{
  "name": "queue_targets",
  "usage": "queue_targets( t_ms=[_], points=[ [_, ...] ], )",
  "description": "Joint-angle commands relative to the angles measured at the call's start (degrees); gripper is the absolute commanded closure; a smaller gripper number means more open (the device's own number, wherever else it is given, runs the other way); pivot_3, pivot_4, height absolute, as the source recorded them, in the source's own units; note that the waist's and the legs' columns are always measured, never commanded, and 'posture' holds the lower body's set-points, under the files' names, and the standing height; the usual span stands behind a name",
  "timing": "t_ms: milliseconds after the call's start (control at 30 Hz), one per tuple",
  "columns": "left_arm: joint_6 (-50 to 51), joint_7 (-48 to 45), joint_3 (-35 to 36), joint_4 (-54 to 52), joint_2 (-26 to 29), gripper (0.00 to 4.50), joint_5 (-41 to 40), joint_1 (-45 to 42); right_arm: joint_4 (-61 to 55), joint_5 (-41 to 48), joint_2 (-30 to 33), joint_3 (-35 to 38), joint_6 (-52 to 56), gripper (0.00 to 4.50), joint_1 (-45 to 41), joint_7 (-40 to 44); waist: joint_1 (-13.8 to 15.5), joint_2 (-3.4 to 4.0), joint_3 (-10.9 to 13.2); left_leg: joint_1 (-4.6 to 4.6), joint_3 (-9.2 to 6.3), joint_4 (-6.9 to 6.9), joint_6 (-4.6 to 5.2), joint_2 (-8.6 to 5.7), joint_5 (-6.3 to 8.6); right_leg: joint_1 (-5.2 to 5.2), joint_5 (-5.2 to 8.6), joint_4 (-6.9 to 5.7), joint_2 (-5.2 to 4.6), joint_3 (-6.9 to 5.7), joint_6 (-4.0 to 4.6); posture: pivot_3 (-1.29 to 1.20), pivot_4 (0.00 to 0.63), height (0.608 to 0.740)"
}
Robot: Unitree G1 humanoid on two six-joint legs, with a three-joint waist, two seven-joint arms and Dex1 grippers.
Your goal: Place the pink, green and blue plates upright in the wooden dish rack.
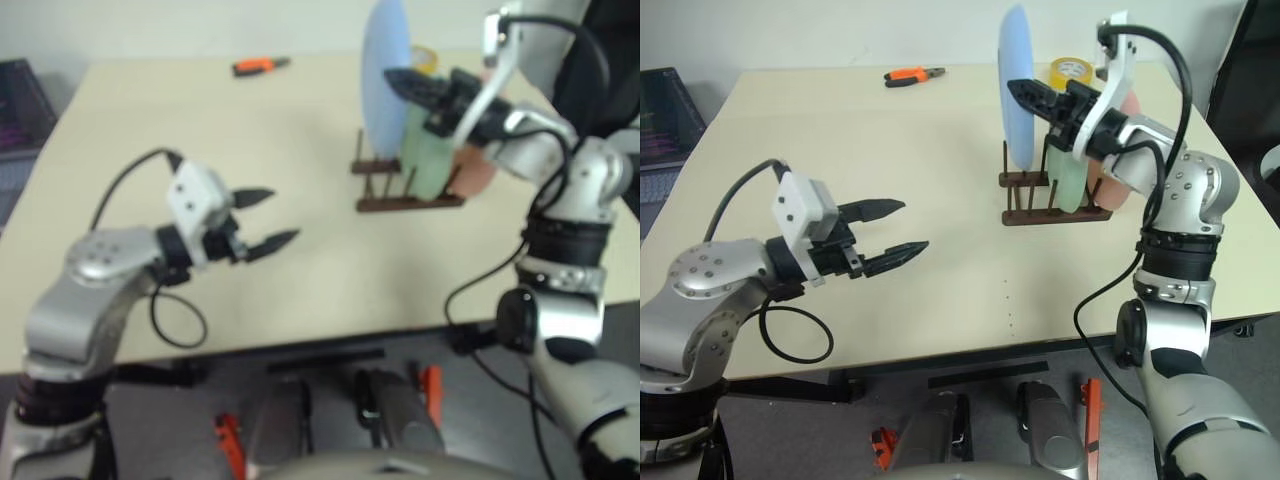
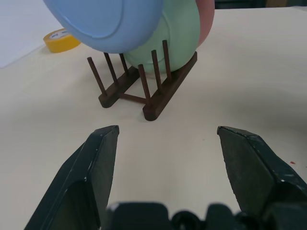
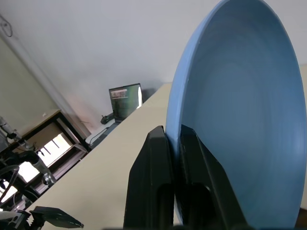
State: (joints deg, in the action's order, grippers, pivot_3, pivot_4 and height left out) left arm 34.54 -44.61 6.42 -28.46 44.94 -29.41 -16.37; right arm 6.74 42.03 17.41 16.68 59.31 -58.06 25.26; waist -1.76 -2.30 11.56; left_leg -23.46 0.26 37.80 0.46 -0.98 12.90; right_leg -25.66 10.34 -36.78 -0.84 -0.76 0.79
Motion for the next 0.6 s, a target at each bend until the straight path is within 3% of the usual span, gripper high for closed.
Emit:
queue_targets(
  t_ms=[33, 433, 600],
  points=[
    [-1.39, -0.56, 0.25, -0.35, 0.40, 0.91, 0.56, 0.02, -1.47, 1.58, -0.28, 1.37, -0.77, 4.50, 0.03, -0.87, 0.00, 0.00, 0.00, -0.01, 0.00, 0.00, 0.00, 0.00, 0.00, 0.00, 0.00, 0.01, 0.00, 0.00, 0.00, 0.00, 0.150, 0.740],
    [-1.36, -0.83, 0.71, -0.12, 0.48, 0.91, 1.30, 1.03, 0.37, 2.44, -1.34, 2.83, 0.08, 4.50, 1.11, -4.52, 0.01, 0.00, 0.00, -0.01, -0.01, 0.00, 0.00, 0.00, 0.00, -0.01, 0.00, 0.02, 0.01, -0.01, -0.01, 0.00, 0.150, 0.740],
    [-1.46, -1.28, 0.87, 0.14, 0.53, 0.87, 1.62, 1.21, 1.17, 2.76, -1.04, 3.29, -0.75, 3.08, 0.72, -4.96, 0.02, 0.01, 0.00, -0.01, -0.03, -0.01, 0.00, 0.00, 0.00, -0.01, 0.01, 0.02, 0.01, -0.02, 0.00, 0.00, 0.150, 0.740]
  ],
)
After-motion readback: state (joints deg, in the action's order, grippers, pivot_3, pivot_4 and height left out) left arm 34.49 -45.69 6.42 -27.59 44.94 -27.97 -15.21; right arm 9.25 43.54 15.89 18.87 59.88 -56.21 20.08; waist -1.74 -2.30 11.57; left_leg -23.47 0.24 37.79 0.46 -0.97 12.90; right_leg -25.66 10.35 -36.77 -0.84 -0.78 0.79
